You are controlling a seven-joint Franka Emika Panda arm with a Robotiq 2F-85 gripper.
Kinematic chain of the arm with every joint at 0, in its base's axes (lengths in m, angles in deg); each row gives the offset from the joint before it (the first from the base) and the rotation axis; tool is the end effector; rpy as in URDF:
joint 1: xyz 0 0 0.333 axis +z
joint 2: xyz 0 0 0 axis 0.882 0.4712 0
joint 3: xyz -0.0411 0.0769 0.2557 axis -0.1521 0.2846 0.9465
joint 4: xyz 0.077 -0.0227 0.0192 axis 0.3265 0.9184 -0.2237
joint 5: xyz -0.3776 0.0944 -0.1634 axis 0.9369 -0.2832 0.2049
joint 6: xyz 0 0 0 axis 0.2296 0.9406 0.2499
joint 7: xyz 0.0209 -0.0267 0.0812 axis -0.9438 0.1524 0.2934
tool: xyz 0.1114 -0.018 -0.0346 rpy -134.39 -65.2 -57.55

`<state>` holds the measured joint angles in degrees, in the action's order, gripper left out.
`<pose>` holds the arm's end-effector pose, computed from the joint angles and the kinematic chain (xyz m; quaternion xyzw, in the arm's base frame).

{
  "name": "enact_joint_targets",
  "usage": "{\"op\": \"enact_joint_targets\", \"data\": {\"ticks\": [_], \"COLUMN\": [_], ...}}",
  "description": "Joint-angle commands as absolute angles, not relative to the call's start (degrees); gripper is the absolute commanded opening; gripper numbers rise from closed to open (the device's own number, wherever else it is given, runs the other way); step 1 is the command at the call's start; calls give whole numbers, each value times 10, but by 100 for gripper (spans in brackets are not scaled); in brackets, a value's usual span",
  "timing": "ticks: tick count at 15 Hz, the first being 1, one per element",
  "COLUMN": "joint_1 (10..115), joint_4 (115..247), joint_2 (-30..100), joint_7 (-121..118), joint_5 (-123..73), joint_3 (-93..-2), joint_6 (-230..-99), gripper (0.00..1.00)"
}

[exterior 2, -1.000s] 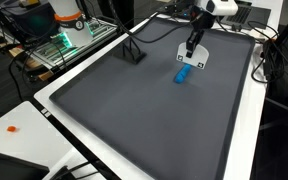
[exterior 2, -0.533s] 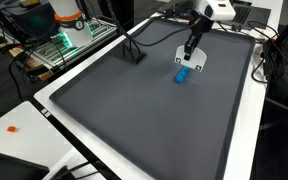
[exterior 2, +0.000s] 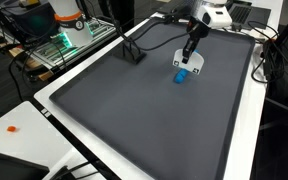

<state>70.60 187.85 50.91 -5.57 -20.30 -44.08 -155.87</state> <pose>0.6478 0.0911 0.1791 0.9966 0.0408 -0.0402 0.0600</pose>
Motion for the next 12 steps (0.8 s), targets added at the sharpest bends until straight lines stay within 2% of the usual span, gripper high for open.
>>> {"op": "enact_joint_targets", "data": {"ticks": [1, 12], "joint_1": [695, 690], "joint_4": [1895, 1911], "joint_2": [515, 521], "joint_7": [-42, -40], "joint_5": [-208, -219], "joint_3": [-434, -430], "joint_6": [-1579, -1600], "gripper": [1, 1]}}
